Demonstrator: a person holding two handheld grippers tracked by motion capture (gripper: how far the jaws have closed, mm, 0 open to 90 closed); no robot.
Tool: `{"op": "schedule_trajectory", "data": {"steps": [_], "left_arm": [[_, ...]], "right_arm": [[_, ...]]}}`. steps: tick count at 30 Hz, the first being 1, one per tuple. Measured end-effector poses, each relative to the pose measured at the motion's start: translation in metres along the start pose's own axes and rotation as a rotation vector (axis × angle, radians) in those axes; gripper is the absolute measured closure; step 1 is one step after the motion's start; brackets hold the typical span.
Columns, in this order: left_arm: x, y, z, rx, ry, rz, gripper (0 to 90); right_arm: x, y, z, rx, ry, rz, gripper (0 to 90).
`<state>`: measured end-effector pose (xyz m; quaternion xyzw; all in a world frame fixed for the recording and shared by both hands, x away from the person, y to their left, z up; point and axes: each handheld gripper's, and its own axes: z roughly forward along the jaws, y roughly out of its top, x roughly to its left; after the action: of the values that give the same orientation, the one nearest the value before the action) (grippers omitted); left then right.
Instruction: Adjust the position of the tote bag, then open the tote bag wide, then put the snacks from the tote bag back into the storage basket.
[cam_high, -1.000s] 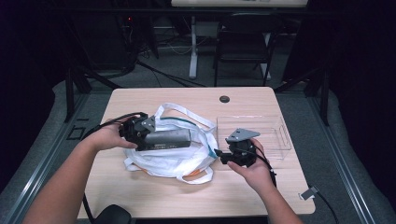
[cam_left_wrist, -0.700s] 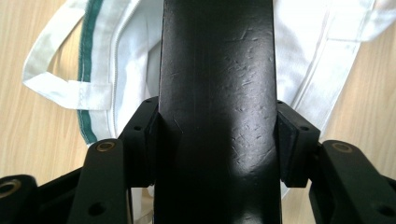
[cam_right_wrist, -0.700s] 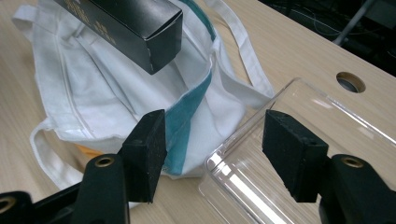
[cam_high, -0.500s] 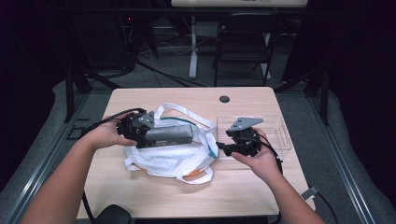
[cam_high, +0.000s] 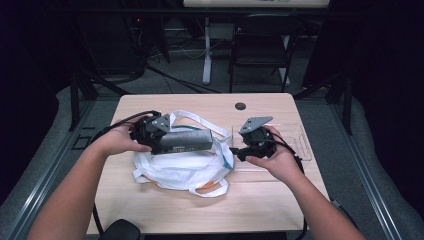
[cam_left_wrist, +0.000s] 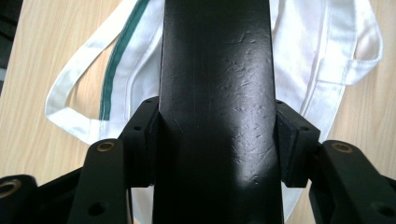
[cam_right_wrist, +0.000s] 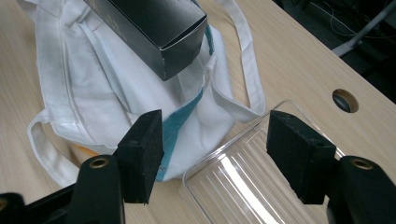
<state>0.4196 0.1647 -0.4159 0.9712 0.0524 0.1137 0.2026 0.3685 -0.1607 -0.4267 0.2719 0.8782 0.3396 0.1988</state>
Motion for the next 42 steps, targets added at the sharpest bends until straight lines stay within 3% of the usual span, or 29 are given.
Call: {"op": "schedule_trajectory", "data": {"steps": [4,8,10,17,24,42], "left_arm": [[0.002,0.004,0.0,0.006,-0.003,0.005,43.5],[0.002,0.01,0.0,0.004,-0.005,0.011,43.5],[0.003,0.014,-0.001,0.009,-0.005,0.03,43.5],[0.0,0.029,0.002,-0.022,-0.015,0.036,43.5],[-0.001,0.04,0.009,-0.029,-0.029,0.057,43.5],[-0.007,0.059,0.016,-0.057,-0.04,0.093,43.5]], "right_arm": [[-0.003,0.006,-0.001,0.017,0.005,-0.034,36.5],[-0.008,0.011,-0.002,-0.001,0.049,-0.031,36.2],[-0.012,0.015,-0.004,0.002,0.072,-0.022,31.3],[-0.014,0.024,-0.006,0.005,0.129,-0.074,26.3],[-0.011,0.032,-0.005,0.039,0.143,-0.154,23.4],[-0.005,0.046,0.002,0.076,0.161,-0.213,23.8]]}}
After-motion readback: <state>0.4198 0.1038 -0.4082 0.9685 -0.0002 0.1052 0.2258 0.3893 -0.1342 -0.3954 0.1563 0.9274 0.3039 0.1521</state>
